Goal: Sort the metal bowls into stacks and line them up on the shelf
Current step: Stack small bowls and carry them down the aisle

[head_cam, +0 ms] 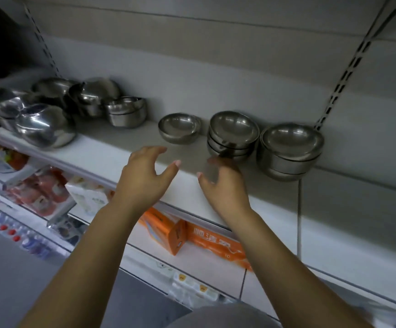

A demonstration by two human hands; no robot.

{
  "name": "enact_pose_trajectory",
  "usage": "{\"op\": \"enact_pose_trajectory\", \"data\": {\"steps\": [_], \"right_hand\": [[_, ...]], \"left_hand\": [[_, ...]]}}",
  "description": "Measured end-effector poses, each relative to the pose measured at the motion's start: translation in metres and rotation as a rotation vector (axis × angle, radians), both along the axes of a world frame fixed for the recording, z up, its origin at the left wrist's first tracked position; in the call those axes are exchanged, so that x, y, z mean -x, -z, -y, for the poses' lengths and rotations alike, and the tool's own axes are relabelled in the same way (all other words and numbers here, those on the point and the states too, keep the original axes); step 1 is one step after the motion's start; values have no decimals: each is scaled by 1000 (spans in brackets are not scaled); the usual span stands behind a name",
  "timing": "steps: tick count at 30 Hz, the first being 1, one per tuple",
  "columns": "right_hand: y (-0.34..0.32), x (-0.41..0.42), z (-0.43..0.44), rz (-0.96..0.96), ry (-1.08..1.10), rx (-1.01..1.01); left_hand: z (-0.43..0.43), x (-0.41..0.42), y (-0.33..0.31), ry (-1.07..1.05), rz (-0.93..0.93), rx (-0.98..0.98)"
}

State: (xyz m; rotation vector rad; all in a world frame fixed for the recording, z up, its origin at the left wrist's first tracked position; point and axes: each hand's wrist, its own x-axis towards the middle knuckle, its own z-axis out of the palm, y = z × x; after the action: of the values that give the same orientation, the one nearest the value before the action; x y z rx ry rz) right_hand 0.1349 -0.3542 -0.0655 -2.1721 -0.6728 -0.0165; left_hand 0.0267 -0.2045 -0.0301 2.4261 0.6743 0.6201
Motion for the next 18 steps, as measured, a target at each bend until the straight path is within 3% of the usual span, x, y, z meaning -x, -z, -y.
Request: {"op": "enact_pose_trajectory", "data": {"steps": [6, 10, 15, 18], "right_hand": [[12, 8, -18, 72, 57, 2], [9, 2, -16, 77, 226, -145], [7, 1, -24, 77, 446, -356], [0, 2, -33, 56, 555, -396]], "left_hand": [[-44, -27, 14, 32, 80, 30], [-75, -54, 24, 103, 93, 60], [-103, -90, 37, 192, -35, -7], [-115, -104, 36, 245, -108, 90]]}}
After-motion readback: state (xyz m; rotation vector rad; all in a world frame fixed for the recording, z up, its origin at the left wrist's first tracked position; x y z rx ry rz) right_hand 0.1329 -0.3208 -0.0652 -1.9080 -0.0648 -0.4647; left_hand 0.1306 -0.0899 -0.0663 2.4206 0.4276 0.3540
